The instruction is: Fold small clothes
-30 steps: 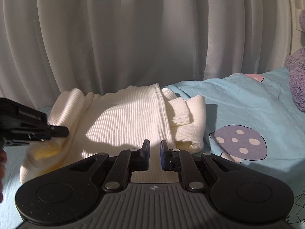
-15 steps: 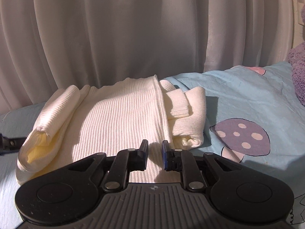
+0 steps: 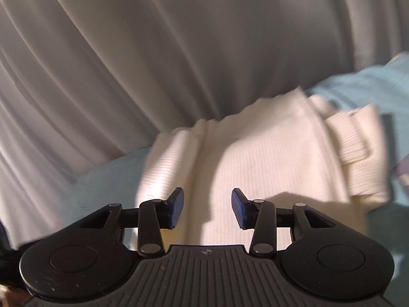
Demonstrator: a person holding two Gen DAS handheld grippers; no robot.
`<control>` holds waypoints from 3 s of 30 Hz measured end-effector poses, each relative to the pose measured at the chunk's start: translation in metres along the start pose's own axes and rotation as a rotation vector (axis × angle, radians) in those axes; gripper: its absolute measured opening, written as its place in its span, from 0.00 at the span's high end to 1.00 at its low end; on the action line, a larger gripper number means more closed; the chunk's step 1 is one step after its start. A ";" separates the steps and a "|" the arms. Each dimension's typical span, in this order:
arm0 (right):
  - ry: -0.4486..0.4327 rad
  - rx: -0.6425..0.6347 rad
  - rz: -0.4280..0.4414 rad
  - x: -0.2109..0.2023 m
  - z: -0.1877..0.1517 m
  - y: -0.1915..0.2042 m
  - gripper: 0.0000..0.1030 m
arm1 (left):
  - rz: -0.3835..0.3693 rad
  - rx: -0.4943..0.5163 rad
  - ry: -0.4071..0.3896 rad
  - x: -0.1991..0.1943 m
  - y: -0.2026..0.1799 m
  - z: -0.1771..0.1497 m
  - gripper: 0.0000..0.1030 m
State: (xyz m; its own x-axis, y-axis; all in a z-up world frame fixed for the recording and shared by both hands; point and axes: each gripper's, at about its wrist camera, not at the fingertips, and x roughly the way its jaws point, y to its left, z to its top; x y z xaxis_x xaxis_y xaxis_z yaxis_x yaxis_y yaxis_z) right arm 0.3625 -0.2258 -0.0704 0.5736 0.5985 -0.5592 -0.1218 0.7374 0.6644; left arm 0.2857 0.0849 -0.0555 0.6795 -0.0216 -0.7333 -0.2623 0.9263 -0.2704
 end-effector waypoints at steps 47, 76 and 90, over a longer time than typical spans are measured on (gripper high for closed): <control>0.026 0.152 -0.013 0.001 0.000 -0.059 0.79 | -0.195 0.179 0.149 0.031 -0.073 -0.031 0.36; -0.173 0.067 -0.230 -0.117 -0.034 -0.077 0.68 | -0.248 0.492 0.140 0.005 -0.123 -0.077 0.25; -0.177 0.383 0.048 -0.114 -0.042 -0.103 0.91 | -0.145 0.416 0.107 0.016 -0.127 -0.070 0.24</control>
State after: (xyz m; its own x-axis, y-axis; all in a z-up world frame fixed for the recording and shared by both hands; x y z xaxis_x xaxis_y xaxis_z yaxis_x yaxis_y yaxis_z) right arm 0.2758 -0.3570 -0.0963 0.7091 0.5417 -0.4514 0.1389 0.5203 0.8426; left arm 0.2823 -0.0593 -0.0768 0.6084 -0.1810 -0.7728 0.1427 0.9827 -0.1178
